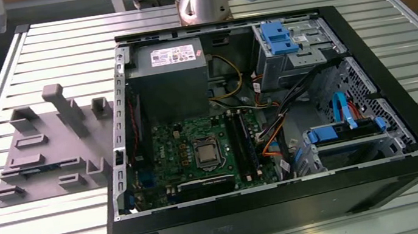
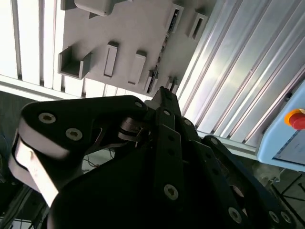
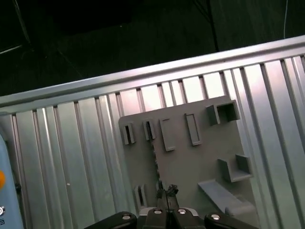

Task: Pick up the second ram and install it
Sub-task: 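Pick up the second ram and move it above second insertion slot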

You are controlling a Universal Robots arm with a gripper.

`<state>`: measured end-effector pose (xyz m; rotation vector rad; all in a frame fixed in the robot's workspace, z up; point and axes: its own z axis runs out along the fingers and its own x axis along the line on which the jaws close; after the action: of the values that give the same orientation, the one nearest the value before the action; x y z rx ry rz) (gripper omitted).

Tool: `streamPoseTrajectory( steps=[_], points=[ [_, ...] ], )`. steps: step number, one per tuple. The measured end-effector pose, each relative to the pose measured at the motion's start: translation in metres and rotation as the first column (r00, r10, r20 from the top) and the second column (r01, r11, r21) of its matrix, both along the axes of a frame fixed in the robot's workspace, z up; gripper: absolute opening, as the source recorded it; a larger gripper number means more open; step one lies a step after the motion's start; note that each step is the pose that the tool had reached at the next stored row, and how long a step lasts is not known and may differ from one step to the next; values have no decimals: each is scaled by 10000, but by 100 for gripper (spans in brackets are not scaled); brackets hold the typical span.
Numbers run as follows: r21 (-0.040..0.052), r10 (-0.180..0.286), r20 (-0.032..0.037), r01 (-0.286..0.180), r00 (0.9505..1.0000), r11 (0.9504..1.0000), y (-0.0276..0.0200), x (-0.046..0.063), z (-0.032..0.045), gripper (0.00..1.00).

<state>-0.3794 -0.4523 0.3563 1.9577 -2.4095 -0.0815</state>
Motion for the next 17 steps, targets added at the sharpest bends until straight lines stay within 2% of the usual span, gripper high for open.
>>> streamPoseTrajectory(
  steps=[4, 10, 17],
  points=[
    [0, 507, 17, -507, 9987, 9987, -3, 0, -6, 11],
    [-2, 1216, 50, -1216, 9926, 9926, -6, 0, -13, 11],
    [-3, 1299, 54, -1299, 9915, 9915, -6, 0, -14, 11]
  ],
)
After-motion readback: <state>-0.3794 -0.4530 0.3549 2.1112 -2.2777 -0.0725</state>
